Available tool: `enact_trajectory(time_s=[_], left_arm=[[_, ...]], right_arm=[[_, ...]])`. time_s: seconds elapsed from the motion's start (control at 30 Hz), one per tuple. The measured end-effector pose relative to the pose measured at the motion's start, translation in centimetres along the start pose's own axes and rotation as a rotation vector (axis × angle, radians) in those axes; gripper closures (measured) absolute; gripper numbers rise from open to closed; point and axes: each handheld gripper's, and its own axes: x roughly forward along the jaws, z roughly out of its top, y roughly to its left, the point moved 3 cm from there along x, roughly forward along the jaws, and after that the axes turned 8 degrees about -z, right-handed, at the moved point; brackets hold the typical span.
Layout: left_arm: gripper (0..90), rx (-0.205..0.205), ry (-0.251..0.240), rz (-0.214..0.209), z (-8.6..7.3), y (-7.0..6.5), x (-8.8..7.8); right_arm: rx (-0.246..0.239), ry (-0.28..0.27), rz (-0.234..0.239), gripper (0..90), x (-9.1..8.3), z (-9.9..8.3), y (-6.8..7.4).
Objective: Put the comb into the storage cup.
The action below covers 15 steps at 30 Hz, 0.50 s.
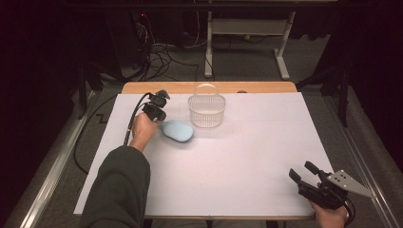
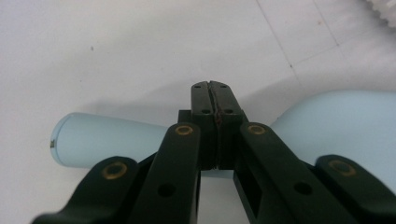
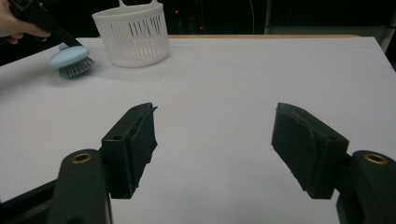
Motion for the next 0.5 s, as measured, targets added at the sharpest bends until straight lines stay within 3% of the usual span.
enact_trajectory(time_s=[0.5], left_arm=[[88.9,-0.008,0.023,-0.004,-2.0,1.0,-0.7]], right_arm=[[-0.006,0.000,0.001,31.0,0.0,0.0,0.1]])
